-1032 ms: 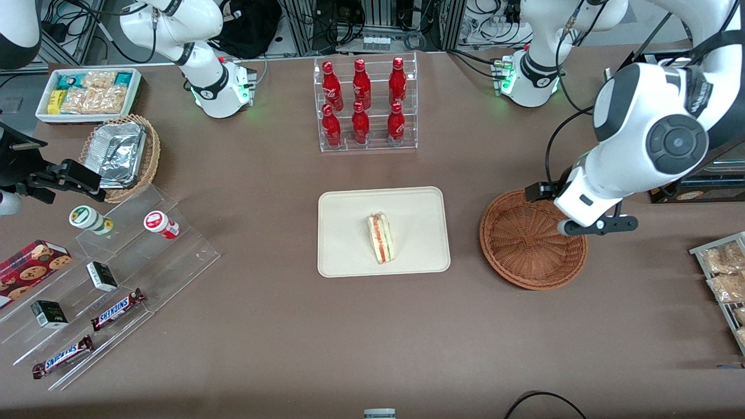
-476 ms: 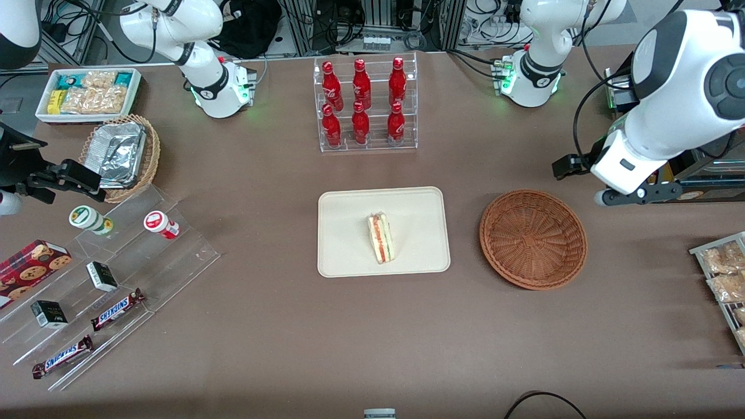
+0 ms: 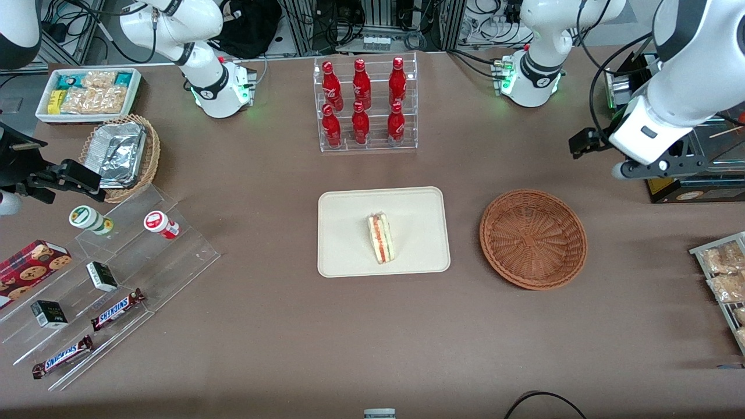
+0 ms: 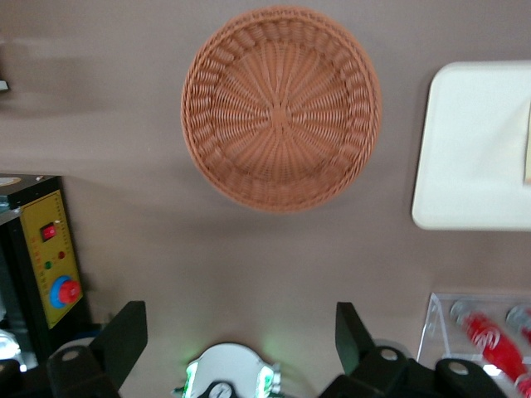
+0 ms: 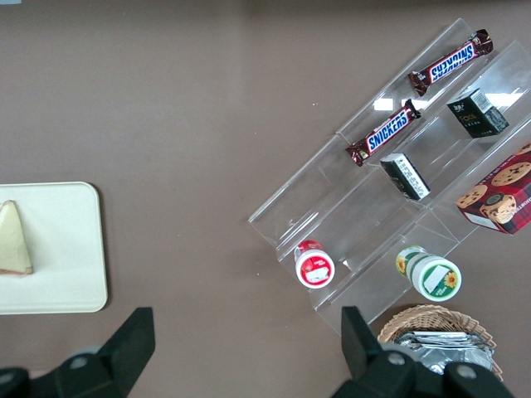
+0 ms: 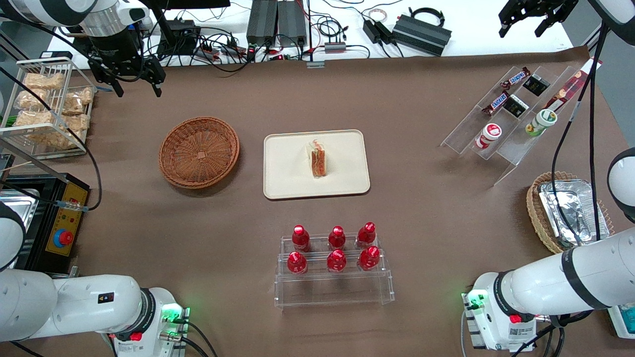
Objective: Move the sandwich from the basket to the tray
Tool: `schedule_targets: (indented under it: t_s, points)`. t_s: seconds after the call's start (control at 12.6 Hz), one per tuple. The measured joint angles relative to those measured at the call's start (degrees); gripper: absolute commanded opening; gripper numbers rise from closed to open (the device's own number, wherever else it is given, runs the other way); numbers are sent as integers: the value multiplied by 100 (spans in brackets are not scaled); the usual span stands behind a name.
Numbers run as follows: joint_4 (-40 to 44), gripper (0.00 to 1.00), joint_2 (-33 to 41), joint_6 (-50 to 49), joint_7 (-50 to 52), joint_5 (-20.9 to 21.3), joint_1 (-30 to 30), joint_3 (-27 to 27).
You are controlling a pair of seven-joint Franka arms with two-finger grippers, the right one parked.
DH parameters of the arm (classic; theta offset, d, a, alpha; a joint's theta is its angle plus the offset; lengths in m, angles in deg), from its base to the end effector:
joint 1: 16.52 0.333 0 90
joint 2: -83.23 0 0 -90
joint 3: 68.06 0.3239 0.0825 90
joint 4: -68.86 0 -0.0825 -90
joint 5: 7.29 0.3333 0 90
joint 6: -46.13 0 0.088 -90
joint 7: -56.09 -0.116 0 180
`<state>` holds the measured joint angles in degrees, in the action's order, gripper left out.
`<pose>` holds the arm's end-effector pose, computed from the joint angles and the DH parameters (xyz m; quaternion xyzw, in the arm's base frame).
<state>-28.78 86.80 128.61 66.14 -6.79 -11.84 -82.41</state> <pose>0.4569 -0.0805 0.5878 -0.9947 -0.0044 0.0984 0.0293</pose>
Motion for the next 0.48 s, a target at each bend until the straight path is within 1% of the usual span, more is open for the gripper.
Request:
schedule_targets:
  t_s: [0.24,0.48]
  points:
    - [40,100,59,-115,-333,0,31,124]
    - [58,100,72,-114,-731,-3,50,414]
